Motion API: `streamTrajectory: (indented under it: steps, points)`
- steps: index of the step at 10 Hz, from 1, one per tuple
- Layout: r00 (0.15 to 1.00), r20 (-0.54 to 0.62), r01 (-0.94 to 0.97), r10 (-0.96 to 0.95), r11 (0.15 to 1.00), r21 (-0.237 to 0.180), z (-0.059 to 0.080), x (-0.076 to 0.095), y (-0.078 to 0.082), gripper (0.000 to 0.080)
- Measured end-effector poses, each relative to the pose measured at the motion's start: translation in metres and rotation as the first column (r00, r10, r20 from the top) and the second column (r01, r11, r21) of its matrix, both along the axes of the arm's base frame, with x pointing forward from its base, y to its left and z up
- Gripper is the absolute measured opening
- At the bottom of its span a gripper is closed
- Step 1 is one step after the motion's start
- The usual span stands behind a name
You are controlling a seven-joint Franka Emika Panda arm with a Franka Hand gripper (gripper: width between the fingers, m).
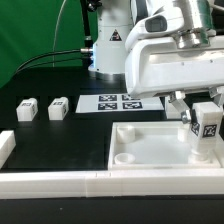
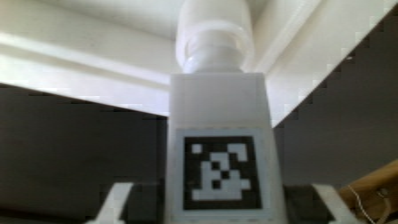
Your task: Assemble one leg
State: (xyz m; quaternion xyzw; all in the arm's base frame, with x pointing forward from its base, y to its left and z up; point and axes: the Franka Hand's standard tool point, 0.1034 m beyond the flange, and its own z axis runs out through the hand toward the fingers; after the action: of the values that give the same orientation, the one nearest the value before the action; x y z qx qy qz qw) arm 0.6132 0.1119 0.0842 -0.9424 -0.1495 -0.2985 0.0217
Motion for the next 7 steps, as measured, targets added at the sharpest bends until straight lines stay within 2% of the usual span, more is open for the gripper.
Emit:
streamTrajectory:
  steps: [7]
  points:
    - [1.0, 0.01, 0.006, -0.006, 1.0, 0.001, -0.004, -0.0008, -0.0041, 0.0294]
